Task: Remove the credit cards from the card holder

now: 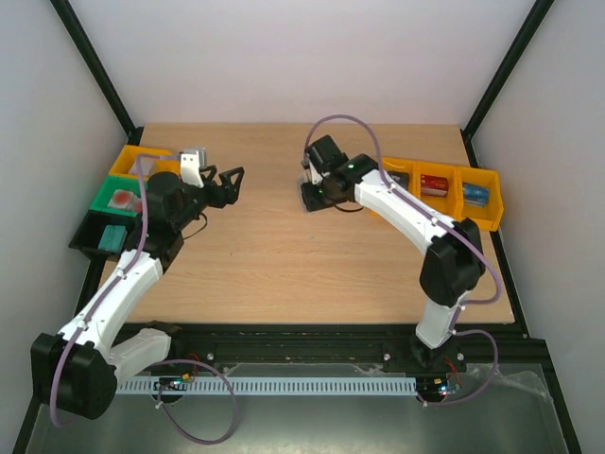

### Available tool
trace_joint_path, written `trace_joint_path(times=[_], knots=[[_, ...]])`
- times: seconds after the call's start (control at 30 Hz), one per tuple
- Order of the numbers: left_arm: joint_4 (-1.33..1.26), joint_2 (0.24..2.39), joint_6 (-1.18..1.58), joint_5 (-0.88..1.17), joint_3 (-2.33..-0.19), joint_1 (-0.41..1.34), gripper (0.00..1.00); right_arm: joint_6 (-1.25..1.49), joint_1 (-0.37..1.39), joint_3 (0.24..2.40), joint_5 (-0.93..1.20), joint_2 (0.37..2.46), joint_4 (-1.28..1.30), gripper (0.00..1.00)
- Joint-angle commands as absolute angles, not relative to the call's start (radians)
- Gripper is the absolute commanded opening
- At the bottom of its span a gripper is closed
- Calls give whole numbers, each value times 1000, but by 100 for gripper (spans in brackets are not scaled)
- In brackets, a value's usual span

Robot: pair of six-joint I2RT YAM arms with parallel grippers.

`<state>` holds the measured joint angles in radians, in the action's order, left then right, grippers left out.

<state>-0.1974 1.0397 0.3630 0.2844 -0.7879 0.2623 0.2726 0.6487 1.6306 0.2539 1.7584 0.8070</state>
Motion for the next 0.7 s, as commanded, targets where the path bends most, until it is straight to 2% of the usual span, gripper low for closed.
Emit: trace_joint_path(times=[0.0, 0.13, 0.27, 0.67], knots=[[-144, 1029, 377, 210, -756, 255, 88, 330, 652, 1574, 84, 1813, 888, 6], [-146, 1025, 375, 213, -747, 245, 88, 336, 653, 1493, 125, 1852, 823, 9], [-145, 1021, 370, 214, -741, 237, 88, 321, 651, 1443, 124, 1876, 777, 18], [-165, 1010, 368, 254, -724, 232, 89, 311, 626, 1406, 209, 1877, 728, 37]])
